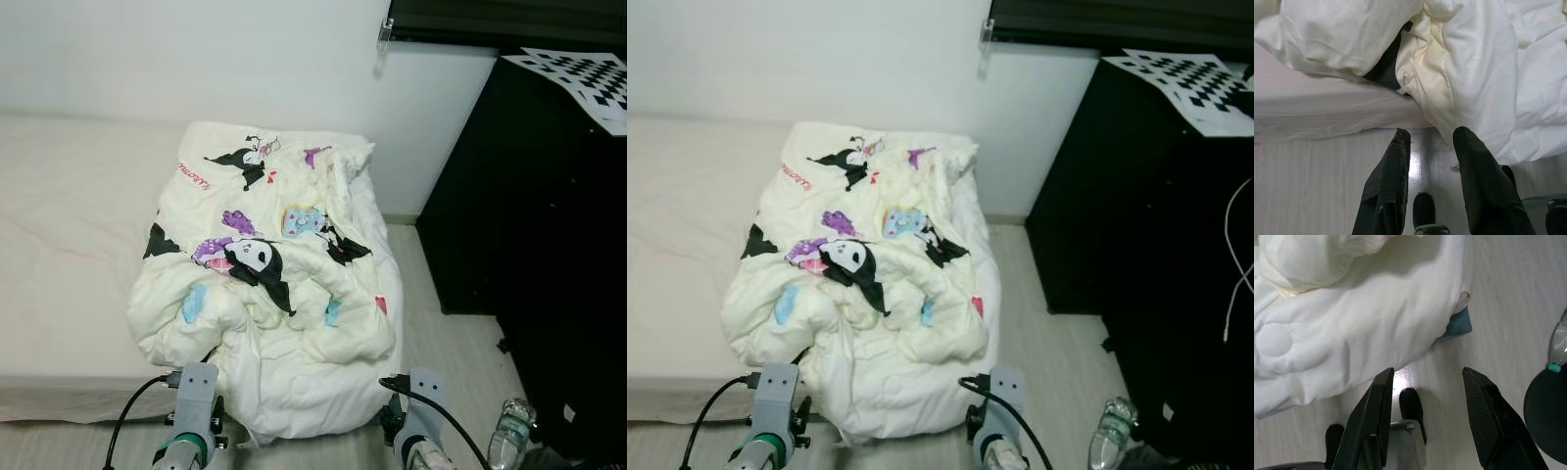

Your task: Clean up the room

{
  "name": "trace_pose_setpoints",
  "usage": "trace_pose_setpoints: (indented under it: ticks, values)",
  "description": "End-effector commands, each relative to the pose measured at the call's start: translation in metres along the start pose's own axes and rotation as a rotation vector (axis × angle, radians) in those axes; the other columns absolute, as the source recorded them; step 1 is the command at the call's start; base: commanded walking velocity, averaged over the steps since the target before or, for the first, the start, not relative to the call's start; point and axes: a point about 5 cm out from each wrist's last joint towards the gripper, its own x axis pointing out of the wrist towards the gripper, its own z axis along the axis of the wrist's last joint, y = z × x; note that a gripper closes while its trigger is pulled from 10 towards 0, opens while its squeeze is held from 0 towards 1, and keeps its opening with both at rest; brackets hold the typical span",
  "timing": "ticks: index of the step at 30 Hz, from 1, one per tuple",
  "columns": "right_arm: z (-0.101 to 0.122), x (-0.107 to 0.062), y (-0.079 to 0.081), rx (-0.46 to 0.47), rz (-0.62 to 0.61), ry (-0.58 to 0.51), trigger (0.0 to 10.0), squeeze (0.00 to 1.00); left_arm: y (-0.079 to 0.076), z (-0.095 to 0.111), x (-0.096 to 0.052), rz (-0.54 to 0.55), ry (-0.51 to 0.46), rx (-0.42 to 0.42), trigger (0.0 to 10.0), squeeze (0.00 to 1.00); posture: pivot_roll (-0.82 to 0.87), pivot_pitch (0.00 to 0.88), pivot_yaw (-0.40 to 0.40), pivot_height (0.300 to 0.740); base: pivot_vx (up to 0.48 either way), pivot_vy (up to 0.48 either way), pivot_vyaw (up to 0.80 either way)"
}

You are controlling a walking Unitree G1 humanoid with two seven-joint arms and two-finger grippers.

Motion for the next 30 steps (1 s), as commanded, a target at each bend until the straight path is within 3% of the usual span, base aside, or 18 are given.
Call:
trace_pose_setpoints:
  ticks: [1,6,16,30]
  values:
    - [-0.0089,-0.0025,-0.0013,0.005,-0.009,0.03,10.0,0.0,-0.0004,-0.0135,-0.0055,-0.01,0.036,0.01,10.0,0.0,-0.01,0.0,0.012,0.74,0.0,0.0,0.0]
    - [-0.0081,-0.0023,-0.0056,0.056,-0.036,0.028,10.0,0.0,-0.0006,-0.0172,-0.0069,-0.006,0.051,0.01,10.0,0.0,0.0,0.0,0.007,0.74,0.0,0.0,0.0]
    - [-0.0063,-0.0016,-0.0044,0.04,-0.032,0.027,10.0,0.0,0.0056,-0.0095,-0.0025,0.014,0.042,0.006,10.0,0.0,-0.01,0.0,0.009,0.74,0.0,0.0,0.0]
    - [-0.007,-0.0018,-0.0051,0.043,-0.034,0.028,10.0,0.0,-0.0016,-0.0112,-0.0035,-0.001,0.049,0.004,10.0,0.0,-0.01,0.0,0.01,0.74,0.0,0.0,0.0]
